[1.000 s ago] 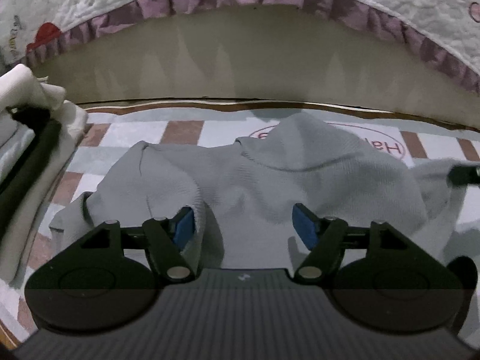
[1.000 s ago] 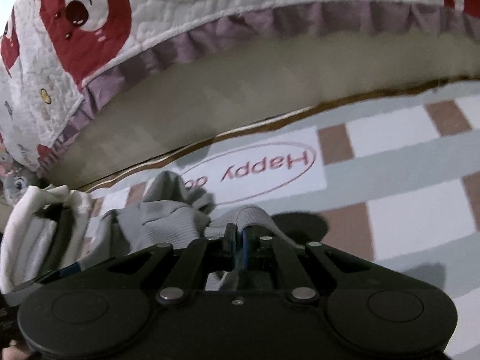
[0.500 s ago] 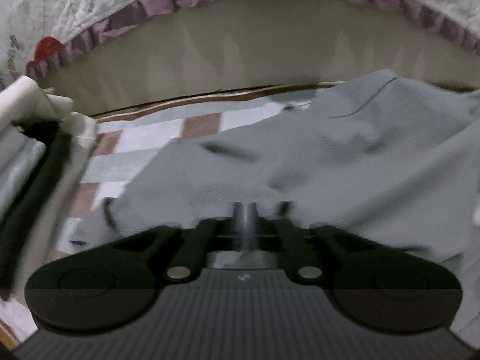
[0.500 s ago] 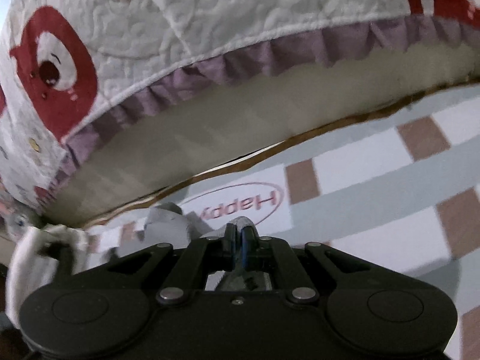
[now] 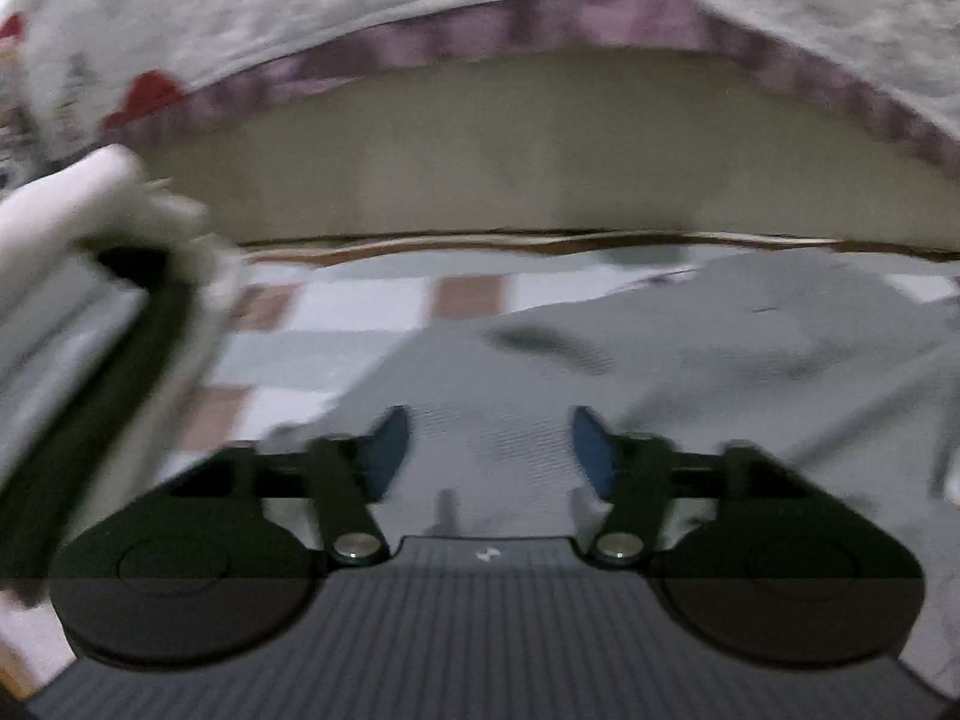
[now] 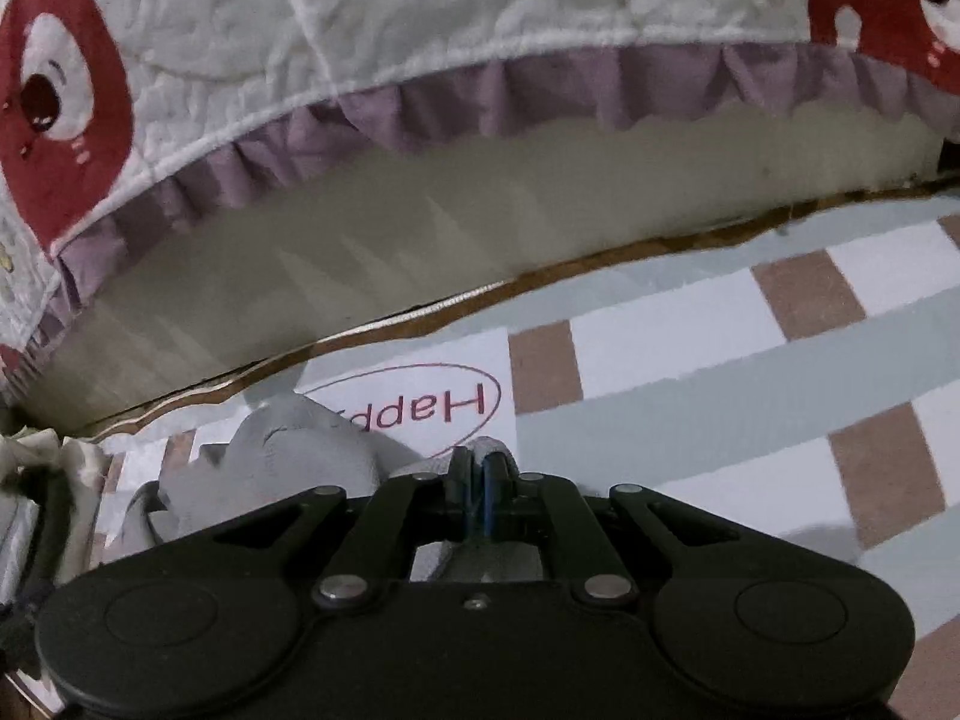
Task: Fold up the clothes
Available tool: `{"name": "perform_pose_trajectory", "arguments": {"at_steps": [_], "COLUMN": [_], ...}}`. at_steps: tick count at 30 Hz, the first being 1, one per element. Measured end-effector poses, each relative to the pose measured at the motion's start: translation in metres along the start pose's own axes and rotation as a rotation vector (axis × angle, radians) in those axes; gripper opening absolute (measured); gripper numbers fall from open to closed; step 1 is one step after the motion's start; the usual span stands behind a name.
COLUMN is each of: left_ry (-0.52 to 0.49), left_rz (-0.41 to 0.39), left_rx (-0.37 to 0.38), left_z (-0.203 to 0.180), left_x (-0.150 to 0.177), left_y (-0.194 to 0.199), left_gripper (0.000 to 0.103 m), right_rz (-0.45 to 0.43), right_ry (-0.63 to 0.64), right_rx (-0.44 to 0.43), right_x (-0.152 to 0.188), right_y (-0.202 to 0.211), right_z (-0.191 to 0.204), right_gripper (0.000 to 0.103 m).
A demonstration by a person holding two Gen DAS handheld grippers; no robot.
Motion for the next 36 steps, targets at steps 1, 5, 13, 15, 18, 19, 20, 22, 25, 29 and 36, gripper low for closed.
{"name": "perform_pose_trajectory", "arguments": {"at_steps": [1, 5, 13, 15, 18, 19, 20, 22, 25, 29, 36], "left_ry": [-0.015, -0.026, 0.008, 0.042, -0.021, -0.043, -0.064, -0.106, -0.17, -0.253, -0.259], "left_rz": [-0.002, 0.037, 0.15, 0.198, 0.218, 0.225, 0.231, 0.245, 0.265, 0.227, -0.353], "left_rx": [0.048, 0.15, 0.233, 0.25, 0.237, 0.233, 0.228, 0.219, 0.206, 0.176, -0.079], "left_z": [-0.015, -0.064, -0.146, -0.155, -0.165, -0.168, -0.171, -0.178, -0.187, -0.195, -0.172], "left_x": [-0.003, -0.027, -0.084, -0.089, -0.083, -0.081, -0.079, -0.075, -0.068, -0.068, -0.136], "left_y": [-0.004, -0.036, -0.114, -0.127, -0.131, -0.132, -0.133, -0.136, -0.139, -0.132, -0.053], "left_gripper": [0.063, 0.073, 0.076, 0.077, 0.083, 0.083, 0.084, 0.083, 0.003, 0.0, 0.0], "right_rz": [0.002, 0.006, 0.004, 0.011, 0.028, 0.03, 0.034, 0.042, 0.081, 0.171, -0.075], "right_ry": [-0.016, -0.069, -0.141, -0.113, -0.081, -0.075, -0.072, -0.068, -0.029, 0.074, 0.096], "right_rx": [-0.004, -0.064, -0.176, -0.169, -0.133, -0.125, -0.122, -0.128, -0.152, -0.15, -0.183], "right_x": [0.0, 0.0, 0.0, -0.001, 0.0, 0.0, 0.0, 0.0, 0.004, 0.015, -0.006], "right_y": [-0.001, -0.001, 0.002, 0.002, -0.002, -0.003, -0.004, -0.006, -0.008, -0.015, 0.003], "right_z": [-0.002, -0.009, -0.016, -0.013, -0.008, -0.007, -0.007, -0.006, -0.001, 0.014, 0.018], "right_gripper": [0.006, 0.006, 0.006, 0.006, 0.006, 0.006, 0.006, 0.006, 0.006, 0.006, 0.005]}}
Point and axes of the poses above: each gripper's, at about its wrist camera, not at the fingertips, and y roughly against the way its jaws point, z to its left, x to its underside, the point moved 4 cm from there along -y, roughly the way its jaws point, and after that the axes turned 3 degrees about -x, right-handed, at the moved point
